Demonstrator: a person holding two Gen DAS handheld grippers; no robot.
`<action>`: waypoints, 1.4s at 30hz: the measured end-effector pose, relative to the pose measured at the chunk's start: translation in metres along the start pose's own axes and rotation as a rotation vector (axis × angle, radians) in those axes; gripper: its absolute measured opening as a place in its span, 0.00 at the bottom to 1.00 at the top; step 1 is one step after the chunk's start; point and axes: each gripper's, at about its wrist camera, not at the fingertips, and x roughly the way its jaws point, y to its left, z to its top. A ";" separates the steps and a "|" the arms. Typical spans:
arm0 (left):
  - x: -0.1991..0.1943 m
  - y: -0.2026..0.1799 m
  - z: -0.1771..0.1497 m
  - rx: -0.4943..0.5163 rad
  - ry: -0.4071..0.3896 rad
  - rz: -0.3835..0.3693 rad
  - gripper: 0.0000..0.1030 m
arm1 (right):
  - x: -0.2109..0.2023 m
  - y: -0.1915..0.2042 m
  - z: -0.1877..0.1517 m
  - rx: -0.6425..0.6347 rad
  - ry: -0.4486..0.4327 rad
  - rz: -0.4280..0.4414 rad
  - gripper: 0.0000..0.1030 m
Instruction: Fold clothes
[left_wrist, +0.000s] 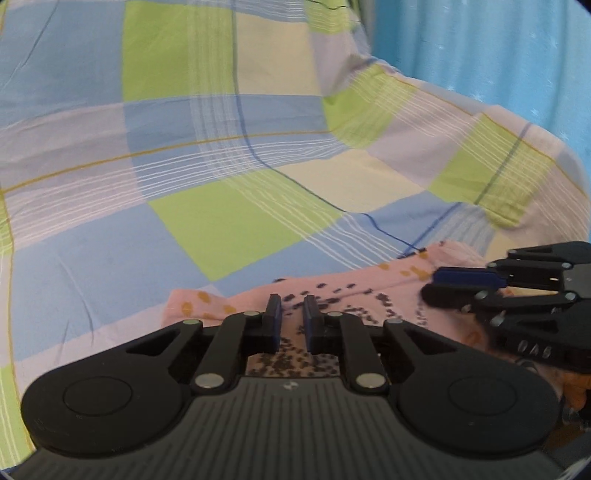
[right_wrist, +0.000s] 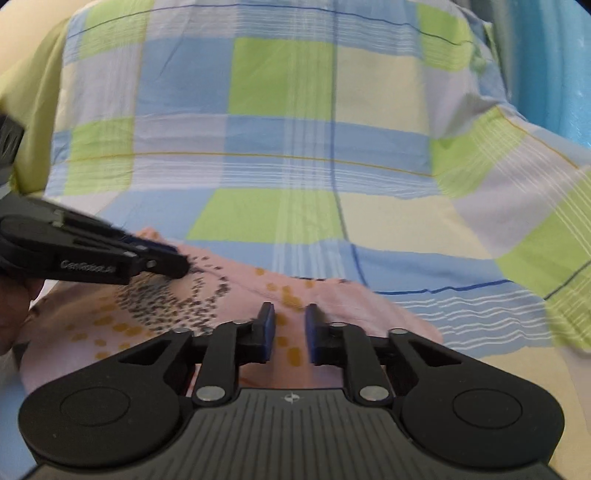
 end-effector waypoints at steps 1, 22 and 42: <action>0.001 0.003 0.001 -0.015 0.002 -0.007 0.17 | 0.001 -0.003 0.000 0.011 0.002 -0.011 0.00; -0.002 0.002 0.001 0.006 0.010 0.006 0.19 | -0.011 -0.020 -0.004 0.070 0.012 -0.065 0.00; -0.035 -0.018 -0.014 0.122 0.053 0.001 0.10 | -0.032 0.028 -0.019 0.063 0.047 0.070 0.13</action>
